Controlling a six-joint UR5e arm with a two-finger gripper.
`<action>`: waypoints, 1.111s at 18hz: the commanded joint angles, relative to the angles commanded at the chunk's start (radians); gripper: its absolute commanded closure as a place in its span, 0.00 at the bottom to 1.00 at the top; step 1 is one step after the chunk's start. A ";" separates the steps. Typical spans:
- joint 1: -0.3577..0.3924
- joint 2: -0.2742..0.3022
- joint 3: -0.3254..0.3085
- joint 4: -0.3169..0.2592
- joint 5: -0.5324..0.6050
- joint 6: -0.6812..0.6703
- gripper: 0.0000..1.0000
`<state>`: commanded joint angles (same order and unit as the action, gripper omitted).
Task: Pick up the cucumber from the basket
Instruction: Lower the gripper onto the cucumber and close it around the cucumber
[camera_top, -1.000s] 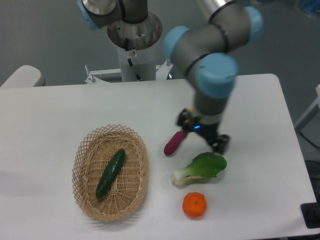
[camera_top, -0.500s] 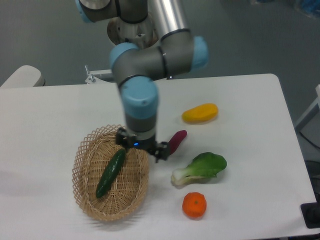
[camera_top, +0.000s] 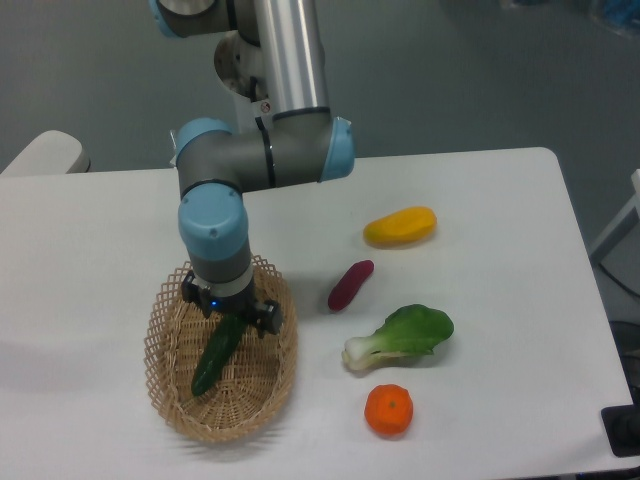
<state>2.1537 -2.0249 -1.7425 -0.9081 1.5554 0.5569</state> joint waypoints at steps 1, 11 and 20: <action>-0.002 -0.005 -0.003 0.003 0.005 0.000 0.00; -0.014 -0.028 0.009 0.006 0.032 0.006 0.49; -0.006 -0.014 0.018 0.003 0.032 0.029 0.71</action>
<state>2.1475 -2.0387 -1.7242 -0.9050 1.5877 0.5860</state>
